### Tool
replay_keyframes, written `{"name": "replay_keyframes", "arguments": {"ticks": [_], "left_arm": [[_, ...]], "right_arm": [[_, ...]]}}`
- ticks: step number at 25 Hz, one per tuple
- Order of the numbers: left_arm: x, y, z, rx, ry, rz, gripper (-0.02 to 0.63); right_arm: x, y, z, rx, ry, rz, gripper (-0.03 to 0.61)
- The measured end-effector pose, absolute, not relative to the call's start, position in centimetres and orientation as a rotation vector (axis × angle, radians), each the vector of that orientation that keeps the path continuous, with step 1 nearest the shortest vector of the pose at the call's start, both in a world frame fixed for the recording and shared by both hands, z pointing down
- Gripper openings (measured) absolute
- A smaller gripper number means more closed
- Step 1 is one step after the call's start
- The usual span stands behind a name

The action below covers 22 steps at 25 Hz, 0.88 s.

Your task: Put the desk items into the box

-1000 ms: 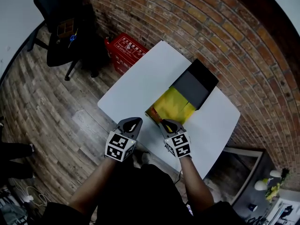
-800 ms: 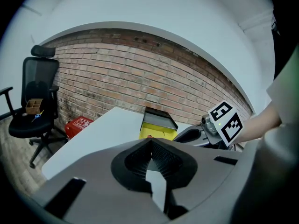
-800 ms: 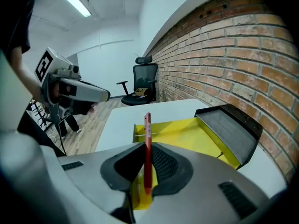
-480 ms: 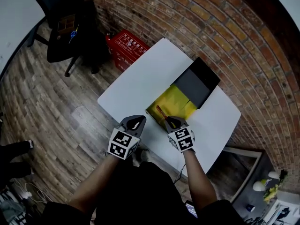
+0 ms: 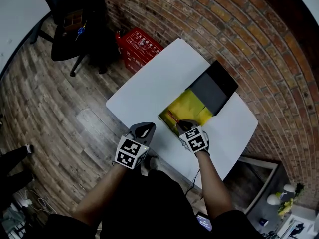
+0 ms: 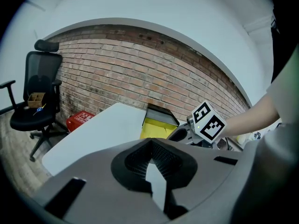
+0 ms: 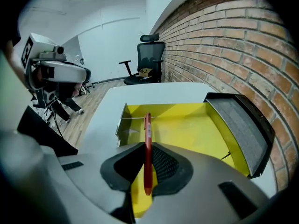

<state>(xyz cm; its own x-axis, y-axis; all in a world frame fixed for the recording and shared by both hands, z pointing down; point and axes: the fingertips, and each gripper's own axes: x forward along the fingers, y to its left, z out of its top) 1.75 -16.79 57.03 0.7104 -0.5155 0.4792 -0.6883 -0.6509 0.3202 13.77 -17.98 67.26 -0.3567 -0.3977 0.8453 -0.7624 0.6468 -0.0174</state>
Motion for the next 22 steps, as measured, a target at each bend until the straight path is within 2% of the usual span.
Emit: {"name": "replay_keyframes", "arguments": {"ticks": [22], "left_arm": [[-0.6,-17.7,58.0,2.394,-0.946,0.483,0.014]], "right_arm": [[13.1,-18.6,69.7,0.785,-1.868,0.608,0.061]]}}
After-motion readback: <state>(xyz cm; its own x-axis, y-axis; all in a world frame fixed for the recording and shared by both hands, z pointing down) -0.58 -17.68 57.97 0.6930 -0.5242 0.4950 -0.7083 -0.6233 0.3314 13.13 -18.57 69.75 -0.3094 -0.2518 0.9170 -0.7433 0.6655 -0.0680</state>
